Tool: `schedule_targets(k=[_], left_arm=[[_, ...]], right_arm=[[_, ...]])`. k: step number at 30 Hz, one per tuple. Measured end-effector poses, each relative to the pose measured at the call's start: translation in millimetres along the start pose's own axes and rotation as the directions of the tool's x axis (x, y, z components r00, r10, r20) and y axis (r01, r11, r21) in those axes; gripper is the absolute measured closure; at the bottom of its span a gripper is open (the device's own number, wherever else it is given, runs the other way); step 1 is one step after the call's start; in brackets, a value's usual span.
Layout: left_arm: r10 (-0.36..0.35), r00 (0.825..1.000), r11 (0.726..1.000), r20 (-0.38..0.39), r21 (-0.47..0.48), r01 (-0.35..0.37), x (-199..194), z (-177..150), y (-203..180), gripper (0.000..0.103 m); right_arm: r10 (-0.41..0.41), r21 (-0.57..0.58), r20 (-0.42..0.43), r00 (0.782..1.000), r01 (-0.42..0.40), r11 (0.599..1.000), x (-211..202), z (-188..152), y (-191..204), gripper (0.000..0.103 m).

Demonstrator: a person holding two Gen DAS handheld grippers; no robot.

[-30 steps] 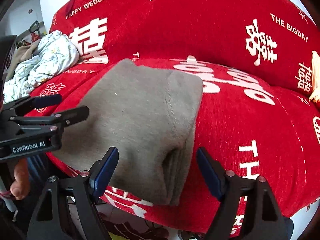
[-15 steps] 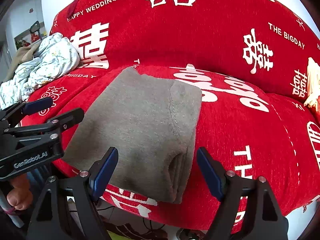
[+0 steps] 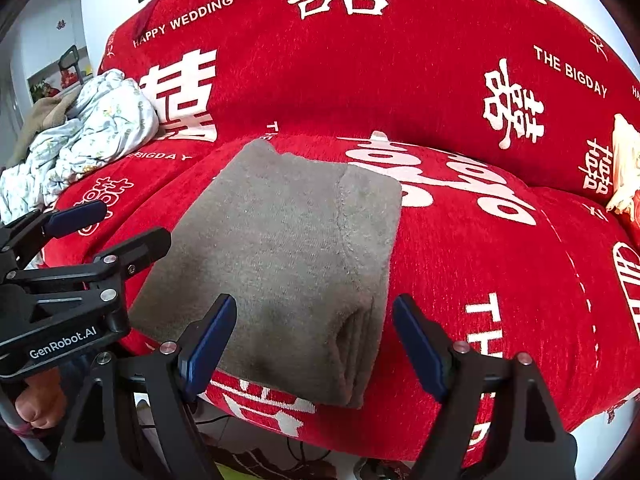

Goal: Fold small clothes

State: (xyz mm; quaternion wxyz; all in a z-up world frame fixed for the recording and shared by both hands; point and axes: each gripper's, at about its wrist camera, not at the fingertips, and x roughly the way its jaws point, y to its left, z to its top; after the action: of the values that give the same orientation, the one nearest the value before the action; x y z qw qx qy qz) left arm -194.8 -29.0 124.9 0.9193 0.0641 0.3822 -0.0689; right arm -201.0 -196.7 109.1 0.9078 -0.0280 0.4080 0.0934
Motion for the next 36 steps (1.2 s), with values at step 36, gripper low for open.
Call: schedule_targets(k=[36], left_arm=[[0.042,0.999,0.999,0.002,0.011,-0.042,2.3,-3.6,1.7,0.019]], right_arm=[[-0.008,-0.027,-0.005,1.000,0.008,1.000,2.7,2.7,3.7,0.020]])
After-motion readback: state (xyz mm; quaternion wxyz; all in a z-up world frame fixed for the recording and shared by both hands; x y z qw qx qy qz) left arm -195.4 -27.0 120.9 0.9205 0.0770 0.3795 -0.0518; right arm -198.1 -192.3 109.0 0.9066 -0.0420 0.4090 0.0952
